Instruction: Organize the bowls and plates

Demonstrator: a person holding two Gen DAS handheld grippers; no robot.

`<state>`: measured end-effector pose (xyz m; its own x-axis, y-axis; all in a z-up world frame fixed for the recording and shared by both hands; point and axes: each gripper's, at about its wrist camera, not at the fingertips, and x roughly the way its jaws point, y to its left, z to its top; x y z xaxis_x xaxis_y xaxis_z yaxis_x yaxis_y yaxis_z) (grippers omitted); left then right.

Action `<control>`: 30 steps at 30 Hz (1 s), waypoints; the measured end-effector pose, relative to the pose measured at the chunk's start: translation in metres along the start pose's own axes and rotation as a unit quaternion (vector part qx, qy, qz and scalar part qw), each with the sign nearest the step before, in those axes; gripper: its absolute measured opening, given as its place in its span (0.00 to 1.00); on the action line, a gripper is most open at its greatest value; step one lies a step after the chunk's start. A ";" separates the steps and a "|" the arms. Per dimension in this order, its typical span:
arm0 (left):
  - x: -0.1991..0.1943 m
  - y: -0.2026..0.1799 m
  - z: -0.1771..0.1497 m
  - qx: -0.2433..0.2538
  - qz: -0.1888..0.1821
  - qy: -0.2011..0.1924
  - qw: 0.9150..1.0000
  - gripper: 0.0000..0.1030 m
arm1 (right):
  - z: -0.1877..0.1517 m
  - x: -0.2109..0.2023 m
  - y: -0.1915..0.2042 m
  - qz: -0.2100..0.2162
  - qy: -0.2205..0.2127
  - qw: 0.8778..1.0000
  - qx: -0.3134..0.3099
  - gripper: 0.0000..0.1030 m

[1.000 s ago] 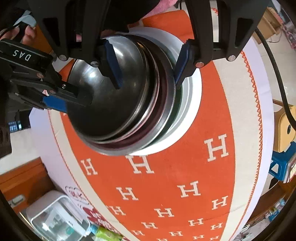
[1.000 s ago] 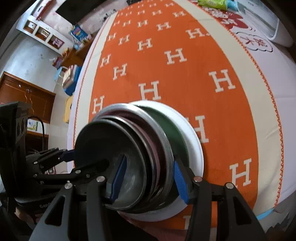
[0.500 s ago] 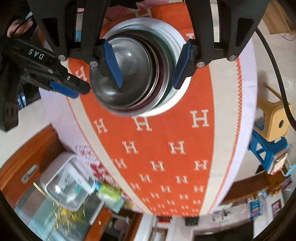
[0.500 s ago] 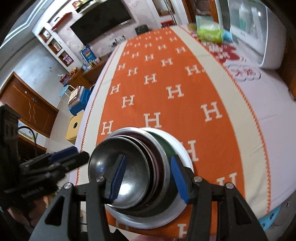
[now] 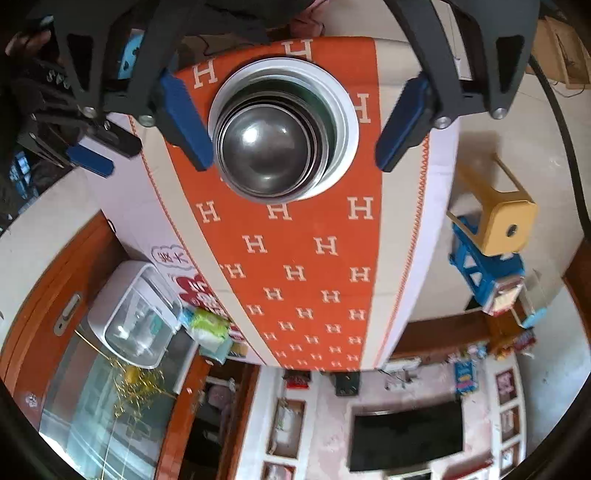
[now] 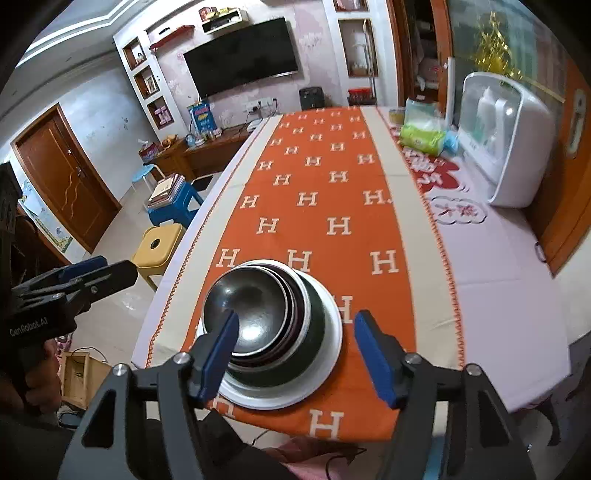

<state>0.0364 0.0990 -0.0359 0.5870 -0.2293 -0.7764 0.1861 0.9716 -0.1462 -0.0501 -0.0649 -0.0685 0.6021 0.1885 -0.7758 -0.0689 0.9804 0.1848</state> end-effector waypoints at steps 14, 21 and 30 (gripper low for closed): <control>-0.035 -0.042 -0.028 -0.013 0.081 -0.062 0.995 0.96 | -0.017 -0.047 0.000 -0.007 -0.055 0.998 -0.001 0.93; -0.034 -0.046 -0.037 -0.016 0.108 -0.058 0.992 0.99 | -0.022 -0.034 -0.006 -0.003 -0.022 1.000 0.012 0.98; -0.032 -0.048 -0.039 -0.014 0.118 -0.052 0.992 0.99 | -0.026 -0.032 -0.007 0.002 -0.017 1.000 0.009 1.00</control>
<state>-0.0219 0.0620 -0.0274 0.6898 0.0011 -0.7240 0.0134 0.9998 0.0143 -0.0892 -0.0760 -0.0607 0.6291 0.1894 -0.7539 -0.0565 0.9784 0.1987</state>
